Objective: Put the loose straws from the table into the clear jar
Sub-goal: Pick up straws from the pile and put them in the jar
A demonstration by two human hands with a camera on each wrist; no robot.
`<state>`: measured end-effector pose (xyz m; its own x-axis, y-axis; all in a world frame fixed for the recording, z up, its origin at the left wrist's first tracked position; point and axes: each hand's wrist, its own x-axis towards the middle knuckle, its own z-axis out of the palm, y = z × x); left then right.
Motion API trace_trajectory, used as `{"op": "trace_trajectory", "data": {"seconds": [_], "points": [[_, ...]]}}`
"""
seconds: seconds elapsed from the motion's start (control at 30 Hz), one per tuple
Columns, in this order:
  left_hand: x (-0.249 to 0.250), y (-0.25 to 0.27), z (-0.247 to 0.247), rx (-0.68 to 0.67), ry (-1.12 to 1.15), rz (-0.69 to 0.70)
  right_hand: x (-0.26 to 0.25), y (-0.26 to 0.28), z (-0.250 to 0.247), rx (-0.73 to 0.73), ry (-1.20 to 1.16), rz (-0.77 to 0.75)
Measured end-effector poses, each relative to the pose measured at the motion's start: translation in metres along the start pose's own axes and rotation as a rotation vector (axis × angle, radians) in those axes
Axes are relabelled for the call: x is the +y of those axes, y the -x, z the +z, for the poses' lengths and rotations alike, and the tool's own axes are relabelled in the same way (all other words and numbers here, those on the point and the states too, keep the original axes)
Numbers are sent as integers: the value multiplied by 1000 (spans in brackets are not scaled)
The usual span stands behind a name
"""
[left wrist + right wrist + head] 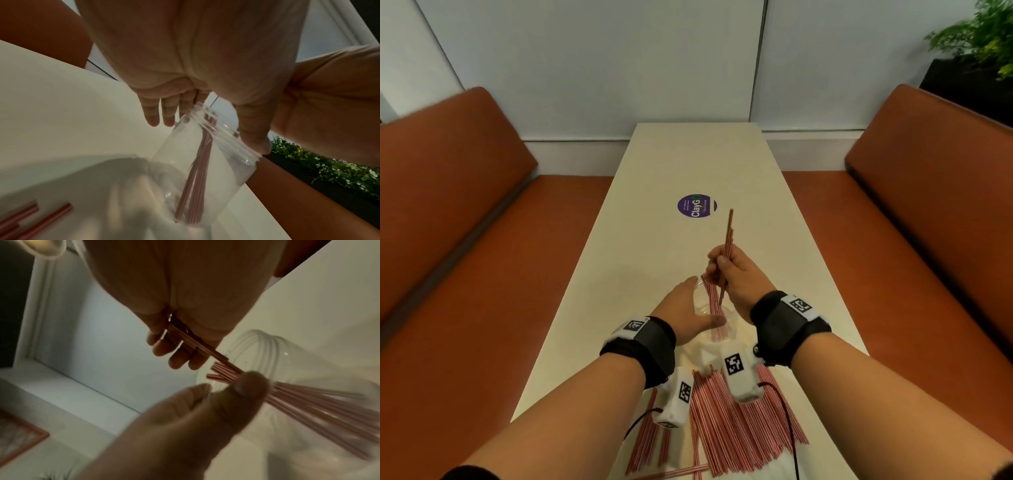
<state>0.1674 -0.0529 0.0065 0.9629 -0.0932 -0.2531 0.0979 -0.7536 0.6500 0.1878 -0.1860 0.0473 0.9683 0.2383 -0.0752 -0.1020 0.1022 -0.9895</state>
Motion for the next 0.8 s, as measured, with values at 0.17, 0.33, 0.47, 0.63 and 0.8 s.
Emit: {"op": "trace_trajectory", "data": {"seconds": [0.17, 0.33, 0.47, 0.63, 0.8], "points": [[-4, -1, -3, -11, 7, 7, 22, -8, 4, 36, 188, 102], [-1, -2, -3, -3, 6, 35, 21, -7, 4, 53, 251, 70], [-5, 10, -12, 9, -13, -20, 7, 1, -1, 183, 345, -103], [-34, 56, -22, 78, -114, -161, -2, 43, -34, 287, 617, -140], [-52, 101, 3, -76, -325, -383, 51, 94, -73, 93, 1173, 345]]}}
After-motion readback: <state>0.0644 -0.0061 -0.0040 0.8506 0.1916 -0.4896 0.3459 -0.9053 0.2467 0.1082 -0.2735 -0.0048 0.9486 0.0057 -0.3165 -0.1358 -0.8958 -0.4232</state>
